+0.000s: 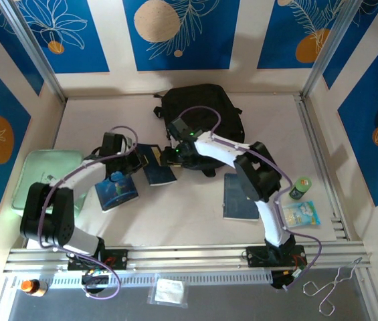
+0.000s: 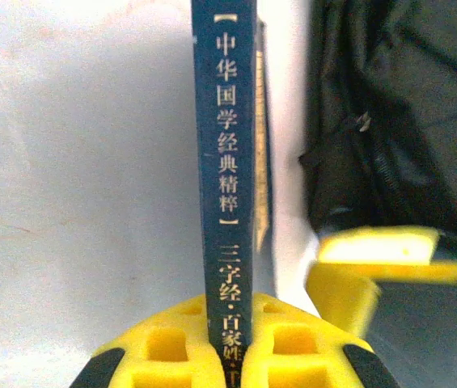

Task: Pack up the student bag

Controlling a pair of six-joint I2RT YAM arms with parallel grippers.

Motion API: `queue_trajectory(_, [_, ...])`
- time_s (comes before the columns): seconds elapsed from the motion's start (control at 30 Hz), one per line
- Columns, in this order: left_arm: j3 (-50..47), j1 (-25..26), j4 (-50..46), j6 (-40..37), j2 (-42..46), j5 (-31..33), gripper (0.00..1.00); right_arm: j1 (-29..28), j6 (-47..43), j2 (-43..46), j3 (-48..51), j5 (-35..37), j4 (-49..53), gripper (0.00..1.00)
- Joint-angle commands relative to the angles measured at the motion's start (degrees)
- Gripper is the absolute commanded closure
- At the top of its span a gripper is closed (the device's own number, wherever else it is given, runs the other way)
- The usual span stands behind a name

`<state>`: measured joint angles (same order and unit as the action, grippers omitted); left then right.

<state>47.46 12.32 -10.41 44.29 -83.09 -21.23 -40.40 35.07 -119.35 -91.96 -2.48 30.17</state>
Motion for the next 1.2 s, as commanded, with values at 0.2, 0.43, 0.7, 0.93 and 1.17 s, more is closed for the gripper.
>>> queue_trajectory(0.2, [10.7, -0.9, -4.2, 2.4, 10.6, 4.4, 1.00, 8.0, 4.8, 20.9, 19.2, -13.4, -23.6, 0.32])
queue_trajectory(0.43, [13.7, -0.4, 10.7, 19.9, 7.0, -1.3, 1.00, 14.3, 20.4, 26.5, 30.7, -23.3, -41.6, 0.21])
queue_trajectory(0.7, [12.0, 3.2, 29.3, 34.3, 0.4, 0.8, 1.00, 16.8, 43.3, 26.1, 37.5, -23.9, -61.8, 0.08])
queue_trajectory(0.93, [13.7, 7.6, 33.5, 37.4, -4.7, 3.0, 1.00, 16.1, 50.0, 24.0, 37.5, -19.6, -68.4, 0.07])
queue_trajectory(1.17, [14.0, 9.4, 35.4, 38.8, -6.6, 3.9, 1.00, 15.9, 54.6, 21.1, 35.4, -17.9, -69.7, 0.09])
